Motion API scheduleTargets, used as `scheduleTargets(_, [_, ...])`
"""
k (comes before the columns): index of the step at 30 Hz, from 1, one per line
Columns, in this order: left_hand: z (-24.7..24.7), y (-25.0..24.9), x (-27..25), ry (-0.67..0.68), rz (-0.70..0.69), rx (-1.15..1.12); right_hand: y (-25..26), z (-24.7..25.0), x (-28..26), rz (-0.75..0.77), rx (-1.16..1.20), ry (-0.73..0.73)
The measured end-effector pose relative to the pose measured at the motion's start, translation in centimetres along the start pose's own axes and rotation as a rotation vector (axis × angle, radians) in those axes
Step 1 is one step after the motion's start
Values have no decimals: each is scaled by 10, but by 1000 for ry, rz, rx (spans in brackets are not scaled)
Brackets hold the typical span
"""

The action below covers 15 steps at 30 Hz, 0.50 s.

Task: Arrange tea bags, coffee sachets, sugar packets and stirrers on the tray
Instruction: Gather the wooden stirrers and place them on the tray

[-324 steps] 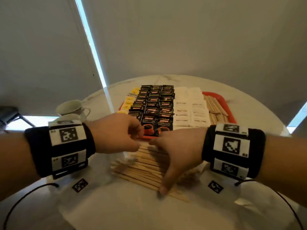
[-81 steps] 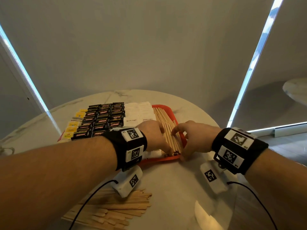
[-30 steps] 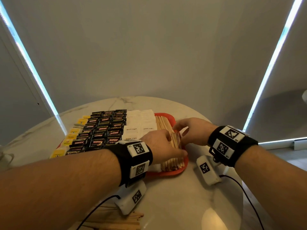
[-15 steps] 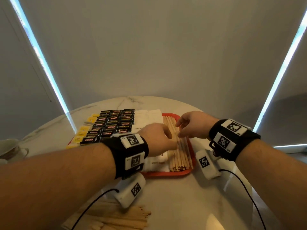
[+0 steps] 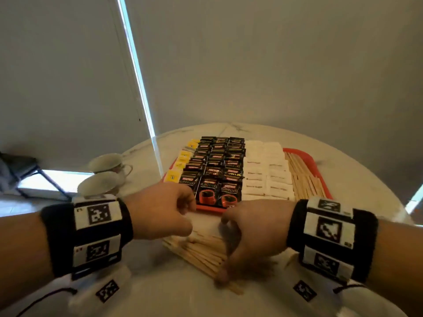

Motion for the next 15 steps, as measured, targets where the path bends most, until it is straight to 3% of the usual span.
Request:
scheduleTargets(4, [-21,26,-18,131,33,96,20,-14,5,-2,-108,-37])
scheduleTargets(9, [-36,31,-12,112,61,174,36,-18,12,-13,-121,-43])
scheduleTargets(15, [-34,33,3,5,65,99,46,-21,28,-31,-165,-113])
Point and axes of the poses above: each hand's wrist, its own x-axis towards the middle knuckle, its own z-axis out of the back of the hand, y = z × x, the point moved 6 cm from there along x, towards the middle knuckle, and after that the axes turned 13 degrees about x, right-handed, at the moved point
